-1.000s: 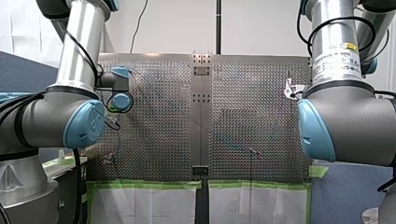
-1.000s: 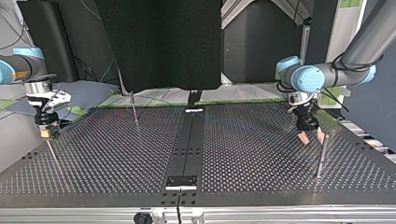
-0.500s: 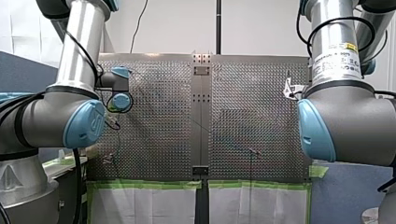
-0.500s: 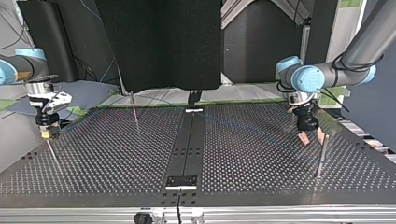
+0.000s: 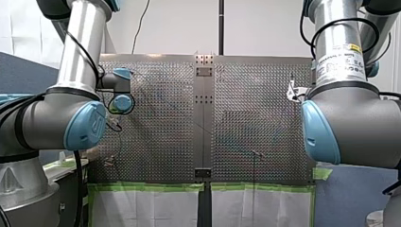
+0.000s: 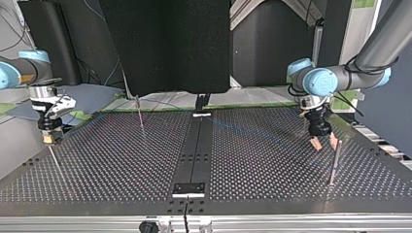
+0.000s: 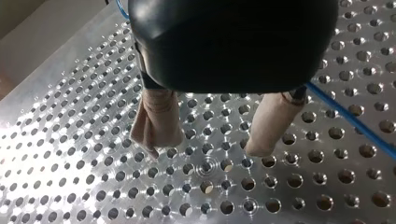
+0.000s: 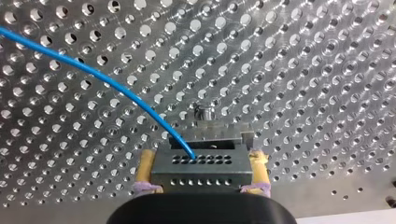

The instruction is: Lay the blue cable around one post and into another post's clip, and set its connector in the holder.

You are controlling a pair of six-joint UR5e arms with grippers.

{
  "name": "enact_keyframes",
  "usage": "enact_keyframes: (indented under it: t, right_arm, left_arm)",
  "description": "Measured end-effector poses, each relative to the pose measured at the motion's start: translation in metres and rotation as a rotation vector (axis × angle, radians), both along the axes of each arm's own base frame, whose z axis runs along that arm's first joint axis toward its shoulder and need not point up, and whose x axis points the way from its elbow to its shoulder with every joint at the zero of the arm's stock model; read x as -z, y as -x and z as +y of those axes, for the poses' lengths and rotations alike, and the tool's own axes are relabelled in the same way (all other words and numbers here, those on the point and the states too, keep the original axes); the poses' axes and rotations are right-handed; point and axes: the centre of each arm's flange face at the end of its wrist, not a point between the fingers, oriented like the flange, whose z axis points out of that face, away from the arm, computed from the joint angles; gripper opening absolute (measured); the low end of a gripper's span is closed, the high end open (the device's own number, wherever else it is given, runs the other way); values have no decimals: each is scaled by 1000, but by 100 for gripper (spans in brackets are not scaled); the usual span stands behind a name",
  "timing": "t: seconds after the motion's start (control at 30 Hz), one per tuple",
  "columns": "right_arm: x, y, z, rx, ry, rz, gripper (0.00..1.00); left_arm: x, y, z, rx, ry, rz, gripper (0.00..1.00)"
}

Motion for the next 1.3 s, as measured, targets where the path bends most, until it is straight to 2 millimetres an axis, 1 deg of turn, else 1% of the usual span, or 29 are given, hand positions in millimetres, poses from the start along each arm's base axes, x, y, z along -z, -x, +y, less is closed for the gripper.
enact_keyframes:
  t: [0.23,0.7,1.3]
  right_arm:
    - [-1,-3,-2,-5,4,-1,0]
    - [-6,-3,-5,-7,15,-3,0]
    - [-5,-4,-6,-8,15,-12,0]
  left_arm:
    - [0,0,0,0,0,0,100]
    - [0,0,0,0,0,0,100]
    - [0,0,0,0,-2,1,100]
